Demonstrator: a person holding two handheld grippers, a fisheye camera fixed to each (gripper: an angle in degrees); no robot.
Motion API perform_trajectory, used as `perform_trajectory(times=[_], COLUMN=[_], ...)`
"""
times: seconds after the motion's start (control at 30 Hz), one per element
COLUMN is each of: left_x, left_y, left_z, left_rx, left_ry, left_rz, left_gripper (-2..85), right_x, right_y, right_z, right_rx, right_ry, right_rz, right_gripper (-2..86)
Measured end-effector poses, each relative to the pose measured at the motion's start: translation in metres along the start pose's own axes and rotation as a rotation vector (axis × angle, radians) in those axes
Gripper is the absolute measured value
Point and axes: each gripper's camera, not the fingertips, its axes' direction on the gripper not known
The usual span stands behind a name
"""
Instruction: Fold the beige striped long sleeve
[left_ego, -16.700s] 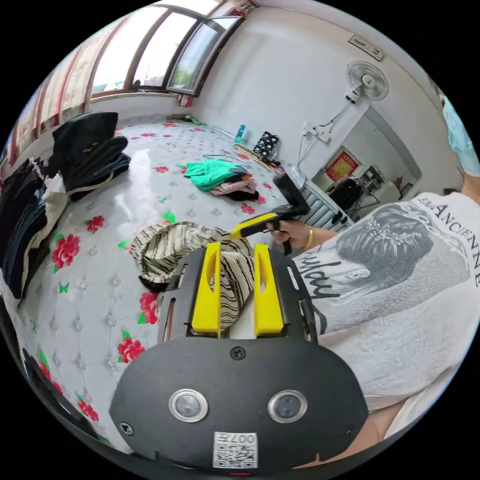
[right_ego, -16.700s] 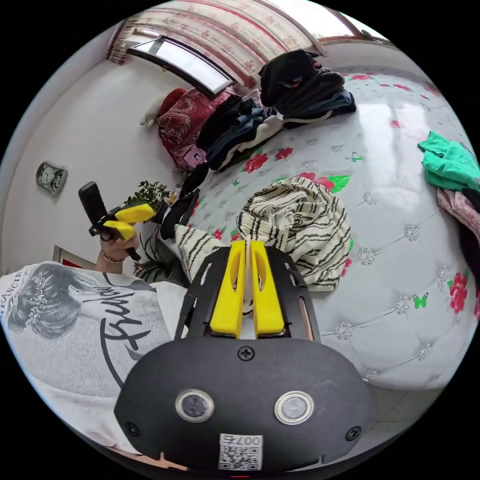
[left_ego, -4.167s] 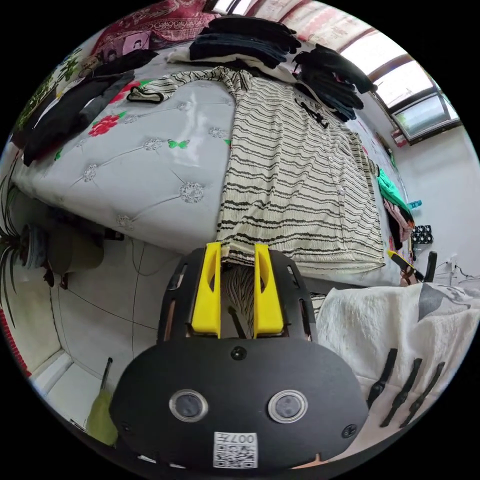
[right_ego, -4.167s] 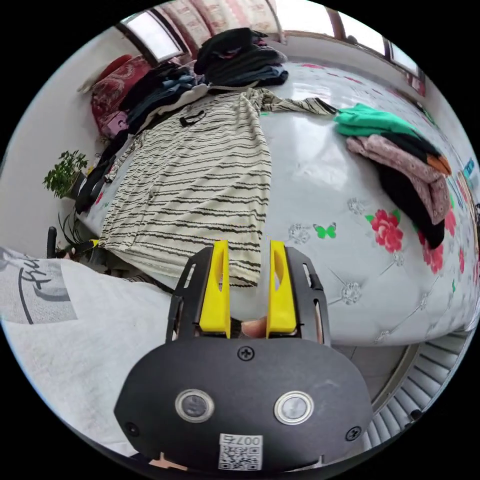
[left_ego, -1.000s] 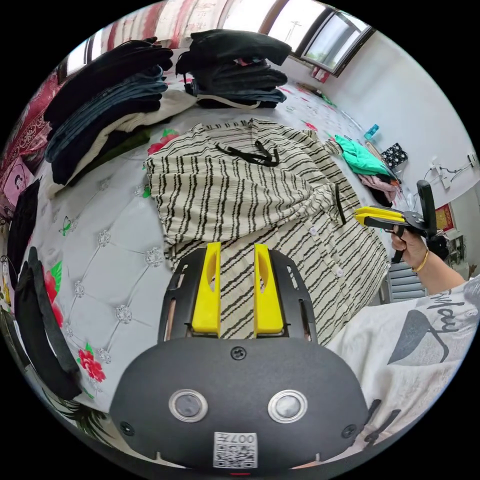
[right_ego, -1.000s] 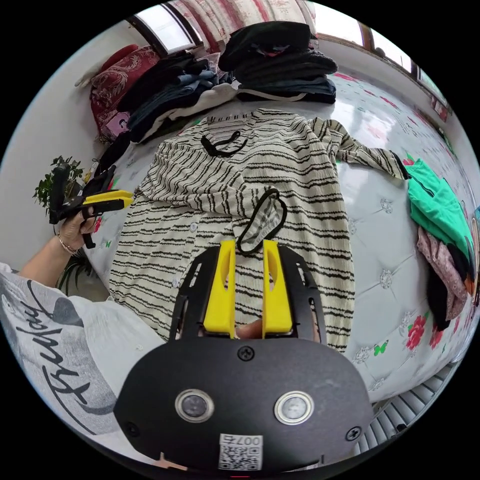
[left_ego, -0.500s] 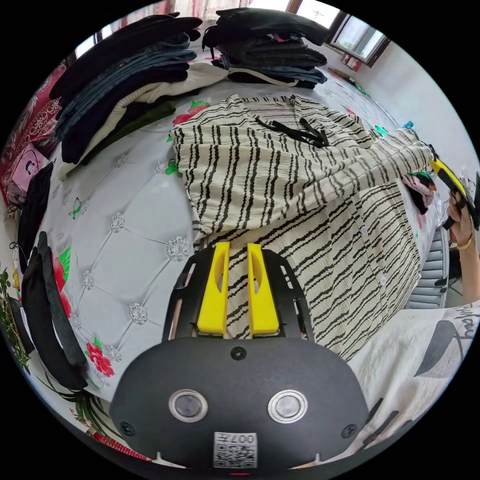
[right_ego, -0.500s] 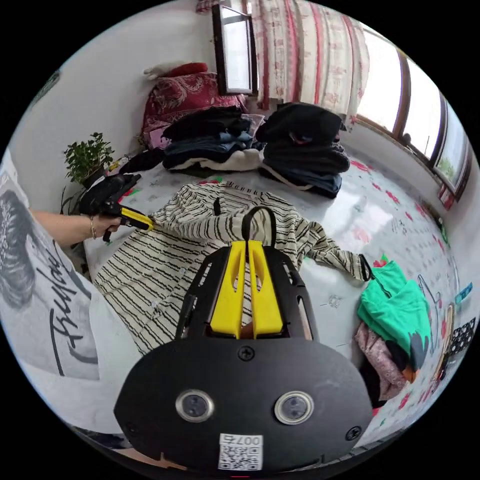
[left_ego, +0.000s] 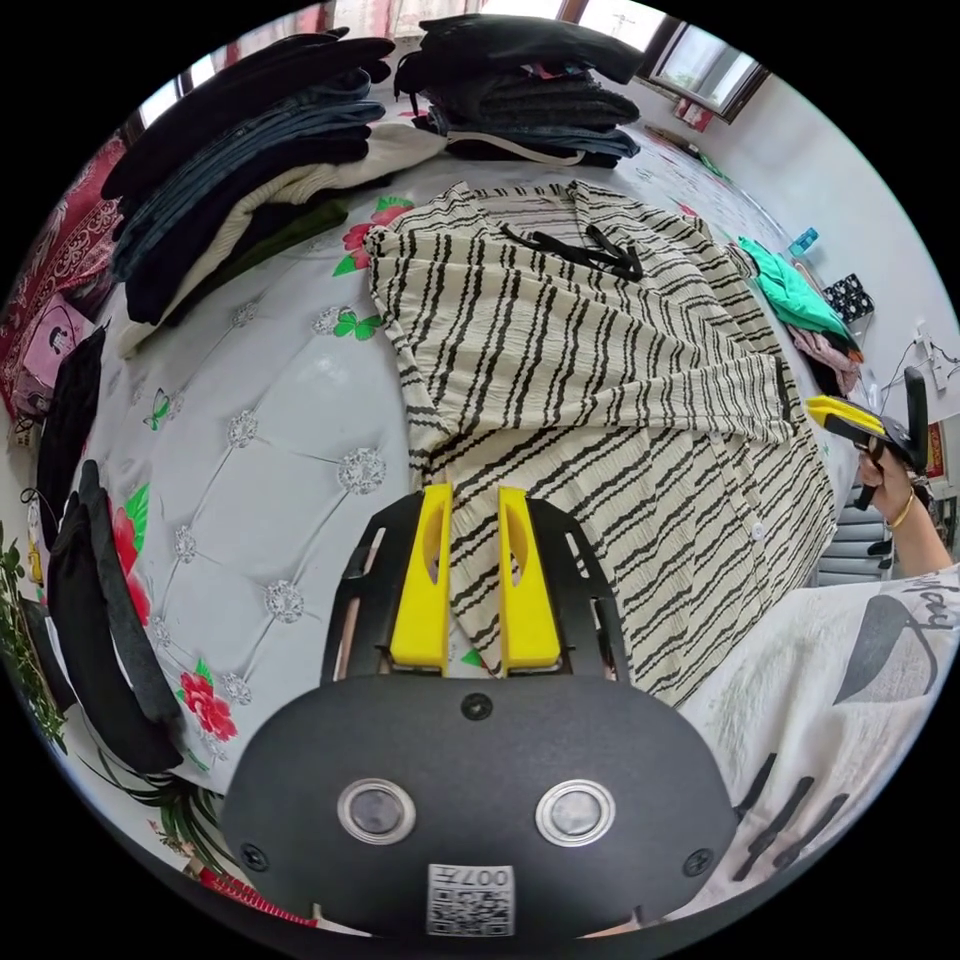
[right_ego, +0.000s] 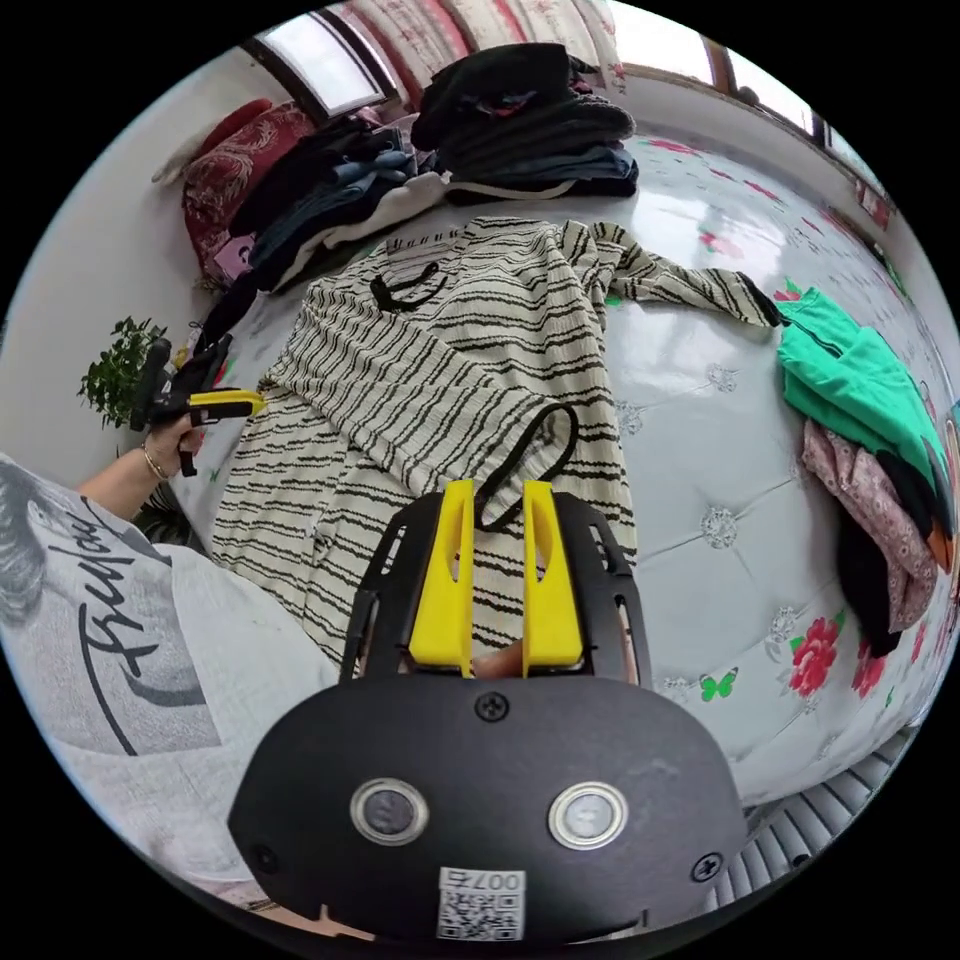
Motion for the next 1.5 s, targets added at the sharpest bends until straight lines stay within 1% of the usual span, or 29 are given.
perform_trajectory(times=[0.07, 0.13, 0.2, 0.3, 0.37, 0.5, 0.6, 0.67, 0.73, 0.83, 0.9, 0.97, 1.1, 1.17, 1.33, 1.43, 1.5], left_x=[-0.001, -0.002, -0.004, -0.008, -0.012, -0.020, -0.027, -0.033, -0.040, -0.053, -0.060, -0.068, -0.081, -0.082, -0.079, -0.074, -0.071], left_y=[-0.001, -0.004, -0.006, -0.008, -0.008, -0.008, -0.007, -0.006, -0.005, 0.006, 0.013, 0.020, 0.033, 0.036, 0.042, 0.042, 0.041], left_z=[-0.001, 0.000, 0.006, 0.011, 0.010, 0.009, 0.008, 0.006, 0.003, -0.012, -0.020, -0.026, -0.037, -0.039, -0.042, -0.042, -0.042], left_rx=[0.007, -0.001, -0.019, -0.028, -0.030, -0.023, -0.016, -0.017, -0.031, -0.022, -0.012, -0.011, -0.005, -0.015, -0.053, -0.078, -0.085], left_ry=[0.006, 0.001, -0.004, -0.032, -0.028, -0.030, -0.027, -0.022, -0.030, -0.028, -0.014, 0.008, 0.042, 0.041, 0.031, 0.045, 0.045], left_rz=[-0.003, -0.007, -0.006, -0.002, -0.012, -0.012, -0.010, -0.028, -0.059, -0.092, -0.115, -0.151, -0.229, -0.249, -0.270, -0.278, -0.270], left_gripper=[7.1, 7.0, 7.0, 7.0, 6.7, 6.3, 6.3, 6.2, 6.2, 6.2, 6.0, 5.7, 4.9, 4.8, 4.8, 4.8, 4.8], right_x=[0.009, 0.012, 0.009, -0.006, -0.019, -0.030, -0.026, -0.020, -0.022, -0.023, -0.013, 0.017, 0.069, 0.101, 0.155, 0.179, 0.193], right_y=[-0.011, -0.016, -0.021, -0.029, -0.025, -0.005, 0.012, 0.022, 0.026, 0.023, 0.015, -0.002, -0.042, -0.077, -0.146, -0.175, -0.183], right_z=[0.013, 0.026, 0.032, 0.024, -0.001, -0.042, -0.035, -0.010, -0.008, -0.033, -0.049, -0.069, -0.085, -0.088, -0.072, -0.058, -0.050], right_rx=[-0.030, -0.061, -0.060, -0.052, 0.013, 0.087, -0.034, -0.172, -0.197, -0.097, -0.021, 0.092, 0.195, 0.238, 0.255, 0.230, 0.224], right_ry=[-0.107, -0.155, -0.136, -0.075, -0.024, -0.048, -0.090, -0.086, -0.093, -0.061, -0.023, 0.016, 0.048, 0.074, 0.010, 0.071, 0.075], right_rz=[0.092, 0.133, 0.148, 0.048, -0.070, -0.201, -0.197, -0.122, -0.104, -0.097, -0.055, 0.062, 0.226, 0.309, 0.475, 0.582, 0.657], right_gripper=[2.1, 1.8, 1.3, 0.3, 0.0, 0.0, 0.3, 1.0, 2.2, 3.7, 4.6, 5.9, 7.6, 8.6, 11.1, 11.7, 10.6])
